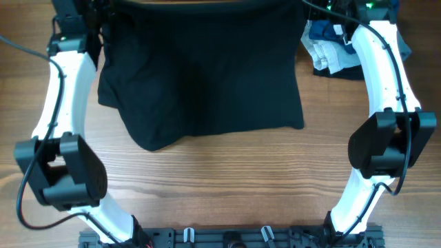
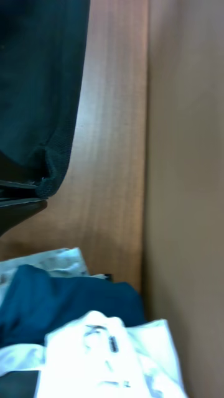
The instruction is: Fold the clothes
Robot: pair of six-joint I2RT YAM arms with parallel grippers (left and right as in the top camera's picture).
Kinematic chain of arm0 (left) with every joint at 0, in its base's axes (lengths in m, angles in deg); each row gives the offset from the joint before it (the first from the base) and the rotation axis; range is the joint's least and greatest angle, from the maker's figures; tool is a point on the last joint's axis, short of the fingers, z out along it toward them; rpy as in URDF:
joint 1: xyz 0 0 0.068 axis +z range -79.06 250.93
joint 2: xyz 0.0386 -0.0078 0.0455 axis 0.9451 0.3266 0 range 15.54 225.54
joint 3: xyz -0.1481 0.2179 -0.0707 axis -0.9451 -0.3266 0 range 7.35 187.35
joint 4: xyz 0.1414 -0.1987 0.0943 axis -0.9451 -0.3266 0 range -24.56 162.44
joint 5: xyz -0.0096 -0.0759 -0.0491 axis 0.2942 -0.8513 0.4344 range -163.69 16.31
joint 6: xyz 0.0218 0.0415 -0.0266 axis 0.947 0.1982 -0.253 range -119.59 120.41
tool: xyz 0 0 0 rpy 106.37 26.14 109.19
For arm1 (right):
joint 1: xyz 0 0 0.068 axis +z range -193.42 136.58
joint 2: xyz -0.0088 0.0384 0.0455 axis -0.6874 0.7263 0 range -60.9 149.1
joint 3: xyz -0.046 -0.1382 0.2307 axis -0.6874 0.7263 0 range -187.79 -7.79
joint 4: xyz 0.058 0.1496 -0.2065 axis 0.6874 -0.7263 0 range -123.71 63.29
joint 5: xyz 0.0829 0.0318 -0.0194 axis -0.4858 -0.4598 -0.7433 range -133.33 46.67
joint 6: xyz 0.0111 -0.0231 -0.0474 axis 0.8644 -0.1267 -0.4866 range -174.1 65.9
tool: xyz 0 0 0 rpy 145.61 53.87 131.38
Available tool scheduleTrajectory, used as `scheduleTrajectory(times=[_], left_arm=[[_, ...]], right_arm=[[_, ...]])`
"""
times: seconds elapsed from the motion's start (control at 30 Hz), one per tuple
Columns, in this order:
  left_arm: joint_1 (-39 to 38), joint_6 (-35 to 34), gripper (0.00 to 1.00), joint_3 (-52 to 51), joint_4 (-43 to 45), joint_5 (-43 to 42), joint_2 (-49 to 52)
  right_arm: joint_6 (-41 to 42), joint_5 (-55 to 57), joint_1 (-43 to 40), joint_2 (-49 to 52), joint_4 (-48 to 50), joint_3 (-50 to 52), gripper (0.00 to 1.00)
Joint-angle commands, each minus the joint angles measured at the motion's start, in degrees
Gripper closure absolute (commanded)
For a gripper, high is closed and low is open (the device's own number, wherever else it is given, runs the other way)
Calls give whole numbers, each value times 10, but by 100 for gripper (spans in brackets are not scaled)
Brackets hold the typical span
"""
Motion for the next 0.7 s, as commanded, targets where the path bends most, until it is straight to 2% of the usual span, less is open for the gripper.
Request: scheduleTrajectory(times=[0.0, 0.17, 0.47, 0.67], left_arm=[[-18, 9, 96, 8, 48, 1, 12], [-35, 9, 96, 8, 24, 2, 12], [-20, 9, 96, 8, -192, 9, 12], [0, 7, 96, 8, -294, 8, 12]], right_arm=[[9, 22, -2, 2, 21, -3, 96], [-3, 29, -2, 2, -22, -3, 96], [-16, 33, -2, 2, -136, 1, 96], [-13, 62, -2, 2, -177, 27, 95]])
